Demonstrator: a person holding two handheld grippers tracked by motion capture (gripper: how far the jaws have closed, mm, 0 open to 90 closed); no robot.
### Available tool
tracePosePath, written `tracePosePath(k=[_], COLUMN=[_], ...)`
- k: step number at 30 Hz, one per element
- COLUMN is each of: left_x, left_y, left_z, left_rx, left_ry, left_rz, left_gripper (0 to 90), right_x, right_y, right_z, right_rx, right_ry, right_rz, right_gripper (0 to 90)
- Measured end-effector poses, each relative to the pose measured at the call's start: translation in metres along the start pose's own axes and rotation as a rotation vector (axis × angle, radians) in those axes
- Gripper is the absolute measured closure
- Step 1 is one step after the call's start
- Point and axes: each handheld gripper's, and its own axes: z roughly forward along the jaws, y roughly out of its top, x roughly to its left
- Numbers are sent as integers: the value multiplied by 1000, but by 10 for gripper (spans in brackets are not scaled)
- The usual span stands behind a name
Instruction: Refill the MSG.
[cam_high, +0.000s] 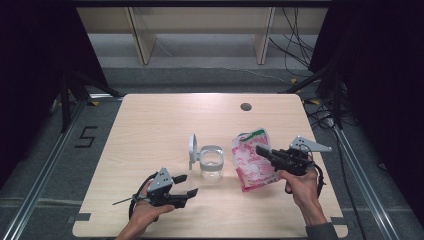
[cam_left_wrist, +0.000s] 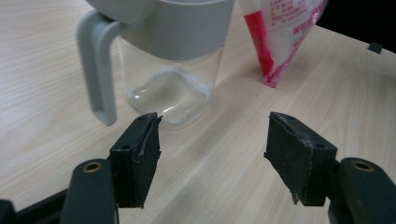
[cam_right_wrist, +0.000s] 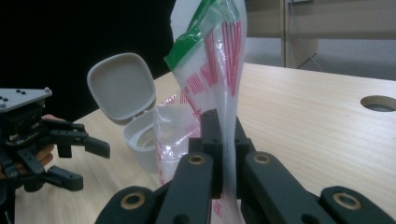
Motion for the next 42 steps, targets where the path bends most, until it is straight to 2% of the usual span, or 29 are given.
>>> tracePosePath(k=[1,2,4,6,8,9,11,12,15,16,17,18,20,21,22,23,24,25,26,27,29,30,32,33,34,36,37,40,42], left_x=[-2,-3,-7,-10,-13,-14,-18,-19,-23,-22,-24,-27,-29,-32,-35,-37,-39,-41,-43,-44,-49,-51,-56,-59,-61,-64,-67,-74,-78], left_y=[0,0,0,1,3,3,5,6,6,7,6,6,7,7,8,9,10,11,13,14,16,17,18,17,18,20,21,26,27], left_z=[2,4,10,14,18,19,22,23,27,28,29,31,34,36,39,42,43,46,49,51,58,61,69,74,78,85,90,100,106], left_rx=[7,3,9,24,23,17,3,8,-2,2,0,-8,4,3,0,6,3,-3,-7,-6,-15,-12,-3,-14,-2,-3,-6,17,13], left_ry=[4,-7,-13,-13,-20,-29,-35,-28,-35,-36,-38,-36,-18,-7,-7,-30,-26,-33,-27,-27,-39,-58,-59,-70,-72,-82,-81,-105,-106], left_rz=[5,1,8,16,18,13,1,12,8,31,4,2,39,53,60,61,65,67,71,71,70,74,78,66,77,79,74,102,109], left_gripper=[343,343,344,343,343,343,343,343,342,341,340,340,340,340,339,339,339,339,339,339,339,339,338,338,338,338,339,339,340], right_x=[2,1,3,1,2,4,4,3,4,6,6,6,11,10,12,10,14,14,17,16,21,20,26,26,27,31,30,38,38], right_y=[1,1,2,3,3,4,5,5,6,7,8,8,10,10,11,13,15,15,17,18,20,21,23,24,24,25,26,30,32], right_z=[-1,0,0,0,-1,-2,-4,-3,-4,-4,-5,-5,-7,-7,-8,-8,-10,-10,-11,-12,-12,-13,-13,-14,-13,-14,-14,-15,-15], right_rx=[12,-2,-6,-13,-11,0,13,-9,-20,-16,-16,-16,-7,-19,-25,-38,-20,-33,-22,-44,-52,-62,-59,-53,-64,-62,-65,-52,-56], right_ry=[0,-6,-3,-13,-4,-2,-20,-6,-8,-9,-16,-16,-16,-18,-18,-14,-25,-15,-23,-19,-12,-13,-3,-9,-14,0,-2,10,12], right_rz=[21,-10,6,-25,-14,16,5,-4,-11,1,-22,-22,19,-7,2,-33,-17,-27,-2,-44,-22,-52,-13,-40,-45,-22,-48,-24,-50], right_gripper=[900,900,900,900,900,900,900,900,900,900,900,900,900,900,900,900,900,900,900,900,900,900,900,900,900,900,900,900,900])
